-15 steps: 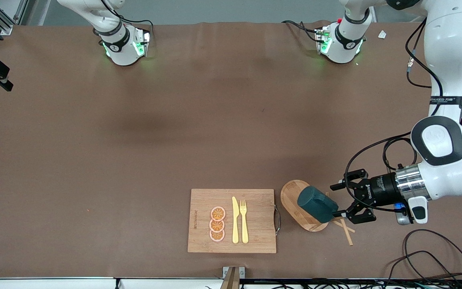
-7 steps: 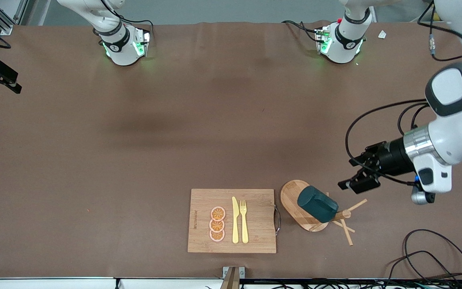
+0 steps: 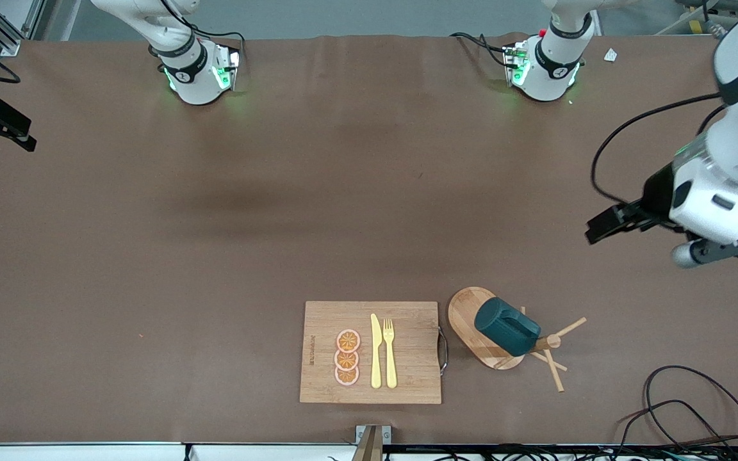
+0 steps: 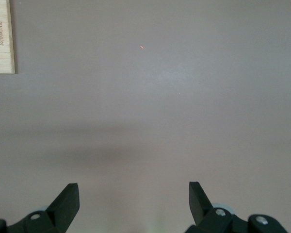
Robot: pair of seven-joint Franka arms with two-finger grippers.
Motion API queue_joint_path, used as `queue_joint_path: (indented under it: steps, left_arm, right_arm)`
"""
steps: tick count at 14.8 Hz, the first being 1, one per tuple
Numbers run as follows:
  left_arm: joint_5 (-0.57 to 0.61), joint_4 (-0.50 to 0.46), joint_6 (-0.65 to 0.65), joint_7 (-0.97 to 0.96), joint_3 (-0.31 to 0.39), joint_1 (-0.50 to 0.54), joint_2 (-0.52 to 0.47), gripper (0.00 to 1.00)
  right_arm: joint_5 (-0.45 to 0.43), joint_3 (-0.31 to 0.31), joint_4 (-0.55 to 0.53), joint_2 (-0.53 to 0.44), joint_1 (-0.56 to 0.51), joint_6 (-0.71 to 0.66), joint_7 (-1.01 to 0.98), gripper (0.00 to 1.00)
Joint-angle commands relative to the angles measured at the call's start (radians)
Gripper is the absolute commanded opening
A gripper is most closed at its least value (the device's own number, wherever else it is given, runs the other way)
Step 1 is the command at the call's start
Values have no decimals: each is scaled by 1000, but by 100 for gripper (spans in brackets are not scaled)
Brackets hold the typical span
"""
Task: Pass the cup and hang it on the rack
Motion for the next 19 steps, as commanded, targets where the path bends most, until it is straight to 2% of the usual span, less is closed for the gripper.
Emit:
queue_joint_path:
  steps: [1,5,8,11,17,19]
  left_arm:
    - [15,-60,-63,163,70,-18,-112,100]
    - [7,-171,-126,338,233,-147,-259,100]
    - [0,-282,-126,349,244,-158,-364,100]
    - [-22,-354,-125,350,279,-170,-430,100]
    - [-33,-357,-126,340,279,-167,-430,100]
    - [-34,-341,-122,335,279,-167,-411,100]
  right_arm:
    - [-4,3,-9,2,24,3,28,100]
    - [-3,-2,-15,2,15,1,47,100]
    - [3,-4,-15,3,4,17,45,100]
    - [60,-5,-20,3,-37,47,45,100]
    - [48,-5,-4,20,-40,37,-88,100]
    - [46,-1,-6,17,-34,32,-29,100]
